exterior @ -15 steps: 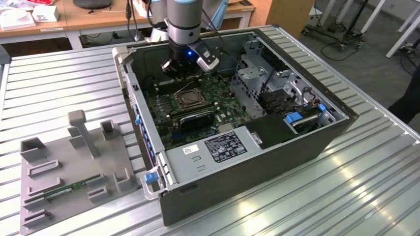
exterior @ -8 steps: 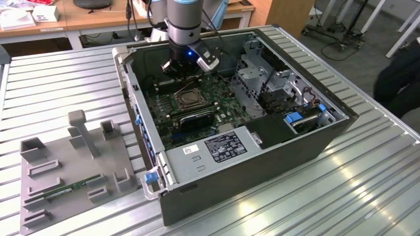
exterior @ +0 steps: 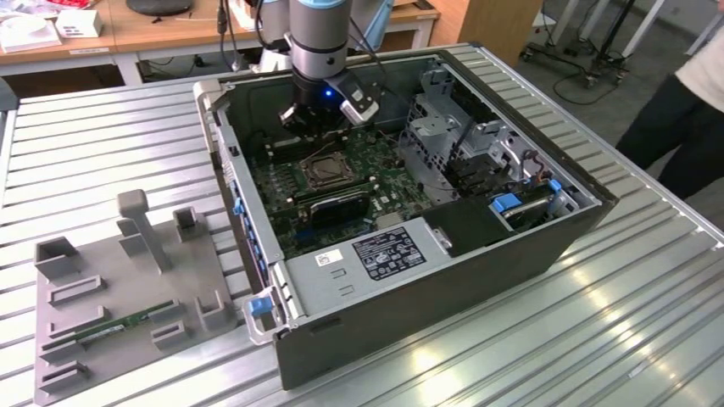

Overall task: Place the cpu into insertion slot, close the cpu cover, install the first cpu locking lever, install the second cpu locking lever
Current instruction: 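Install the first cpu locking lever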

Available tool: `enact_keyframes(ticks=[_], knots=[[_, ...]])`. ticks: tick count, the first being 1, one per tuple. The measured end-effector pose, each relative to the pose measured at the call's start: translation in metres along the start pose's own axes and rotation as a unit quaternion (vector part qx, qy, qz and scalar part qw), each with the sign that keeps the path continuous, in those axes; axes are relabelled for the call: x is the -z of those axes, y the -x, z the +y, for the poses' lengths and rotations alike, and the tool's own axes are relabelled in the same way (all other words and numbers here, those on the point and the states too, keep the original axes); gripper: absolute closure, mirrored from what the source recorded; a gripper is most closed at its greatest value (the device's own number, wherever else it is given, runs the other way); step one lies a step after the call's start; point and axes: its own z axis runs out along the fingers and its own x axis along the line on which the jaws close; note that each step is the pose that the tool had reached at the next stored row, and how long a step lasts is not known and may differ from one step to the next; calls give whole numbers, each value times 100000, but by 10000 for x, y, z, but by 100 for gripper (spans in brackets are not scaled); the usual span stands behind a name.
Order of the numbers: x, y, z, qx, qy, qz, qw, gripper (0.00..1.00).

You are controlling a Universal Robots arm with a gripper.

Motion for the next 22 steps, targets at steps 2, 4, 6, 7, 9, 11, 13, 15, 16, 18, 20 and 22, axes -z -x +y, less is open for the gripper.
enact_keyframes(ticks=[2, 4, 6, 7, 9, 11, 13, 15, 16, 18, 20, 22], knots=[[-8, 5, -1, 1, 0, 0, 100000, 89], [-14, 9, -3, -2, -4, 4, 100000, 89], [-18, 11, -3, -6, -18, 10, 100000, 89], [-20, 12, -3, -8, -13, 8, 100000, 89], [-26, 16, -1, 4, 2, -1, 100000, 89], [-32, 20, 2, -2, 4, -3, 100000, 89], [-38, 24, 7, 3, 3, -3, 100000, 89], [-42, 26, 14, 7, 9, -4, 100000, 89], [-42, 27, 16, 7, -2, -1, 100000, 89], [-42, 27, 17, 4, -5, 4, 100000, 89], [-43, 27, 18, 2, -2, 2, 100000, 89], [-43, 28, 19, 2, -3, 0, 100000, 89]])
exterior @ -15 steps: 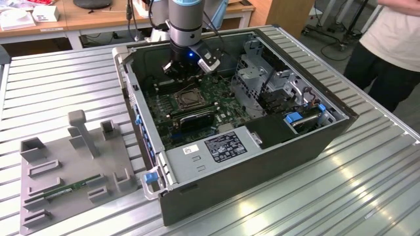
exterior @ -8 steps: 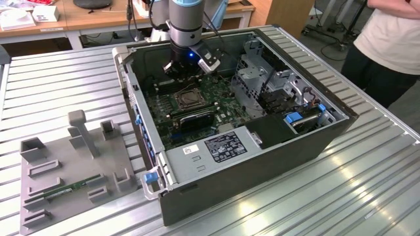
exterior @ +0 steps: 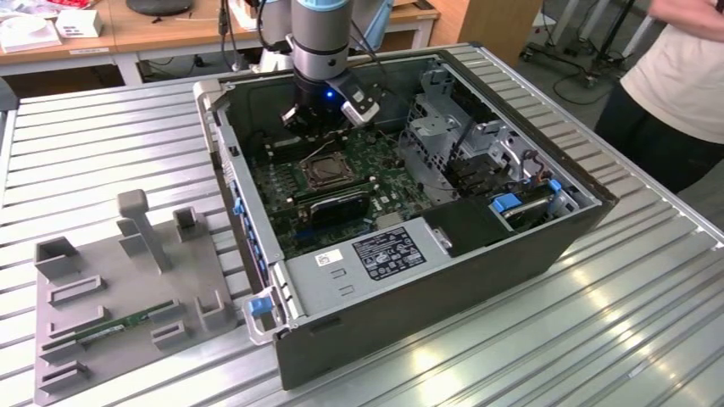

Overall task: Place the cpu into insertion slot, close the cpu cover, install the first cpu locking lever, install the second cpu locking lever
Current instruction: 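Install the first cpu locking lever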

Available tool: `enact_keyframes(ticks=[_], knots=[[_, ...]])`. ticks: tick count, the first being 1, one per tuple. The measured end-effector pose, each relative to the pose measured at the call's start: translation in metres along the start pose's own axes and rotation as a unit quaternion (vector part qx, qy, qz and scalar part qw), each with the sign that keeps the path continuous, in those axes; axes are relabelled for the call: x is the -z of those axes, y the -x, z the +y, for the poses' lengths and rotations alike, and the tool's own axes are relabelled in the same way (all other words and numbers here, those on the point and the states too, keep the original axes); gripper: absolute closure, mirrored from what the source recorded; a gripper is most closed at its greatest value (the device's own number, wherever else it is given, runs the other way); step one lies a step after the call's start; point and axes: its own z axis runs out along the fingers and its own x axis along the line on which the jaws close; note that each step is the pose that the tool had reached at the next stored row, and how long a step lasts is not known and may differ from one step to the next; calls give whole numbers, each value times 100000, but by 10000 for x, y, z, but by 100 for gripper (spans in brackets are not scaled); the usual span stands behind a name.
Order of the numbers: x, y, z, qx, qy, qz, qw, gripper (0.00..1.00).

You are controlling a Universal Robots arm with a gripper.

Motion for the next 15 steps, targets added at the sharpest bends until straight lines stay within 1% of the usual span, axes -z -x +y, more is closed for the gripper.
enact_keyframes(ticks=[3, 6, 10, 12, 15], knots=[[5, 0, 2, -3, -13, 12, 100000, 89], [38, 3, 8, 0, -1, 1, 100000, 89], [41, 3, 9, 2, 8, -5, 100000, 89], [44, -18, 10, -2, -7, -9, 100000, 89], [45, -69, 17, 17, -10, -126, 100000, 89]])
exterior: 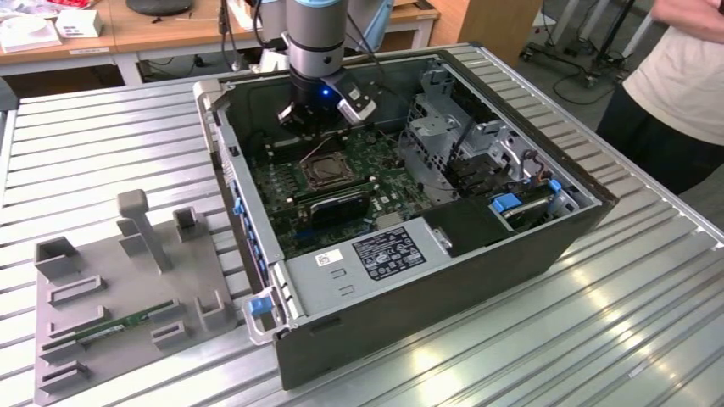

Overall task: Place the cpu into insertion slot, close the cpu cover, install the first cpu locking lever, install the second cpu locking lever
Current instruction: 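Install the first cpu locking lever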

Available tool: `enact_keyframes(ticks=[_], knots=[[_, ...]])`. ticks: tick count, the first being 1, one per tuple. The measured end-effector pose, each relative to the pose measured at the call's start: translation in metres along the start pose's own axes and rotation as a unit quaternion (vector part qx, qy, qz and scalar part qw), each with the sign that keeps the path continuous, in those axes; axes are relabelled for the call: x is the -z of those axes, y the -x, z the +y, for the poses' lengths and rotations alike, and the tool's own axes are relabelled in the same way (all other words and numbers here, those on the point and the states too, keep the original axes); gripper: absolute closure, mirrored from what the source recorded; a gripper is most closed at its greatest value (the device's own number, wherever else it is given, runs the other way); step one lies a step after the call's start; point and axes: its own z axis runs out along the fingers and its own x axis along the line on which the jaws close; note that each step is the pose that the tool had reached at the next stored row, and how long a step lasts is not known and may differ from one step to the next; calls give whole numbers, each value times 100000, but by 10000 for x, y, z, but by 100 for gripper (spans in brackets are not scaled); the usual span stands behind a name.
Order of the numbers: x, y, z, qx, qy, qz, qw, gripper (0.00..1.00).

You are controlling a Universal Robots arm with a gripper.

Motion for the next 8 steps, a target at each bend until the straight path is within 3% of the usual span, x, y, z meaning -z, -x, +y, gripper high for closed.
enact_keyframes(ticks=[8], knots=[[83, -39, 42, 100, -7, -575, 99998, 89]])
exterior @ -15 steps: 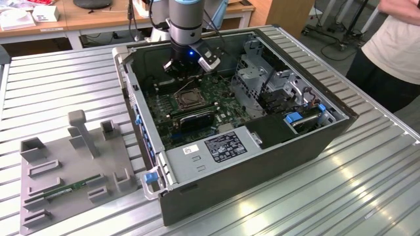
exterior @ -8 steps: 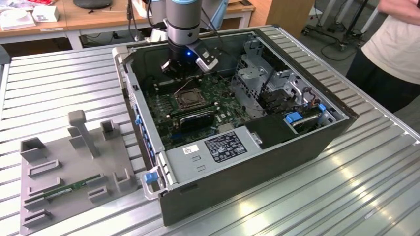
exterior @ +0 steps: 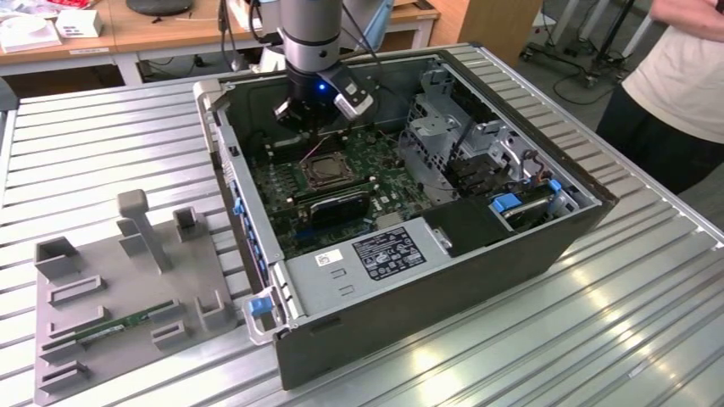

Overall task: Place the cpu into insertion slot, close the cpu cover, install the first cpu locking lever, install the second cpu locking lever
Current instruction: 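Install the first cpu locking lever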

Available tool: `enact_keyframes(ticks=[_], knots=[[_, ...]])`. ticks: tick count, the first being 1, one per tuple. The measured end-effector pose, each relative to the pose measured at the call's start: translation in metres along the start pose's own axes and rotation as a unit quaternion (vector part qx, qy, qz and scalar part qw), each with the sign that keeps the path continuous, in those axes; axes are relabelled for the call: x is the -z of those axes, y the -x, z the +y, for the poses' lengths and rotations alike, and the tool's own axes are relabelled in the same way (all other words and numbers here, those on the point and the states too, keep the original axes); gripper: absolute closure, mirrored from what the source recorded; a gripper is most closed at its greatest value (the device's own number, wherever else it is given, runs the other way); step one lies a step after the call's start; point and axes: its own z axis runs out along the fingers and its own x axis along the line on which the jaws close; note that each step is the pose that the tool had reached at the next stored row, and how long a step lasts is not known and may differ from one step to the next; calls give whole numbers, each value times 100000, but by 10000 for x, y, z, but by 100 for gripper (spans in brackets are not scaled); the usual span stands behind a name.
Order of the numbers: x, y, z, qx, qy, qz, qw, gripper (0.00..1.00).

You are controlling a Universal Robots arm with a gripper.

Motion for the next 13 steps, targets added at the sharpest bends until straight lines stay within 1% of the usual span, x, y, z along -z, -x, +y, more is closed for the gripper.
enact_keyframes(ticks=[3, 4, 6, 10, 13], knots=[[26, -16, 6, 51, 2, -297, 100000, 89], [31, -19, 7, 60, 1, -355, 99999, 89], [36, -19, 4, 75, 10, -429, 99999, 89], [43, -22, -20, 98, -3, -555, 99998, 89], [47, -42, -38, 121, -5, -725, 99997, 89]])
